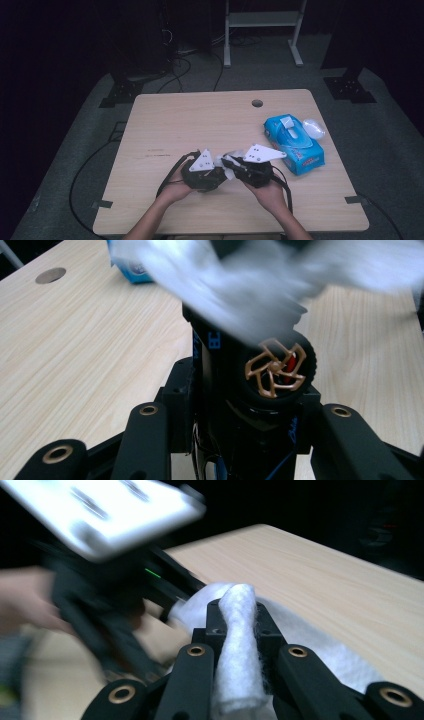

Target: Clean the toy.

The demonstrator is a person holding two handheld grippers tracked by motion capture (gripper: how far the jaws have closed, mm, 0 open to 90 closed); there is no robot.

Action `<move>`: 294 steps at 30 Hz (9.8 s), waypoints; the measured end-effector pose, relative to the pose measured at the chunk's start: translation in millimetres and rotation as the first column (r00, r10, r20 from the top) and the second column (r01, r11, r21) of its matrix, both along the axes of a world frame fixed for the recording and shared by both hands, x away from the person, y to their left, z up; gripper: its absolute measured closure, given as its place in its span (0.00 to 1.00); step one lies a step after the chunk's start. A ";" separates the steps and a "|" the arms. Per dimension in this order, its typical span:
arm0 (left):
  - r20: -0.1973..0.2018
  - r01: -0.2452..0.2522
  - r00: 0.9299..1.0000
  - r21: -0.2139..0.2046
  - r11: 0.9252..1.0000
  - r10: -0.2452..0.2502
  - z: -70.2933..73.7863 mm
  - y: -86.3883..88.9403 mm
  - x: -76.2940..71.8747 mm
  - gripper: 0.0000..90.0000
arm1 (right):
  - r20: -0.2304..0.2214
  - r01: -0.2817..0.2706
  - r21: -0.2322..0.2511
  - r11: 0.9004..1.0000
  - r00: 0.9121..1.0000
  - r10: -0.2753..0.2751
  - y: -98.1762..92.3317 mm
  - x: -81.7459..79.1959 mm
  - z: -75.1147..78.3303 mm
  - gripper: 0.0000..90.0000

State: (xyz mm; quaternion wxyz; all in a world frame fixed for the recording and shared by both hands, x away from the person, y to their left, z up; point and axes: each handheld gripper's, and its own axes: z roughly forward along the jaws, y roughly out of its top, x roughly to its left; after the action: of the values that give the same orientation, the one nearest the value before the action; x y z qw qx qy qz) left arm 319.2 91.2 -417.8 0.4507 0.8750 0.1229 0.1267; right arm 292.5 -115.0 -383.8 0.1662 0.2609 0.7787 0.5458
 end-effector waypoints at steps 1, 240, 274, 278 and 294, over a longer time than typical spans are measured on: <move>0.002 0.004 1.000 0.005 1.000 -0.004 0.3 -1.0 -0.4 0.64 | -0.014 -0.029 0.024 0.999 0.999 0.029 3.0 -1.1 1.5 0.90; -0.072 -0.045 0.996 0.101 0.994 0.053 -30.9 84.8 -24.2 0.64 | -0.186 -0.067 -0.052 0.996 0.981 0.056 32.7 13.5 -53.4 0.90; -0.090 0.012 0.995 0.480 0.877 0.035 -17.2 5.0 -1.9 0.63 | -0.288 0.013 0.079 0.997 0.958 0.010 -26.3 20.1 -57.6 0.90; -0.086 0.015 0.996 0.369 0.929 0.018 -4.4 8.6 -0.2 0.63 | -0.282 0.011 0.116 0.993 0.959 0.022 -30.5 20.1 -52.5 0.90; 0.096 0.043 0.994 0.083 0.996 -0.051 13.7 -2.9 -1.2 0.64 | -0.181 -0.047 0.231 0.972 0.979 0.090 -40.8 11.6 1.1 0.90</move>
State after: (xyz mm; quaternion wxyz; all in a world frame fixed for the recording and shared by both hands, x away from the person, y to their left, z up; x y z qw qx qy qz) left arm 317.9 88.3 -404.2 0.4236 0.8878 0.0746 0.1636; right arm 304.1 -155.8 -382.7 0.0415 0.3020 0.7326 0.6086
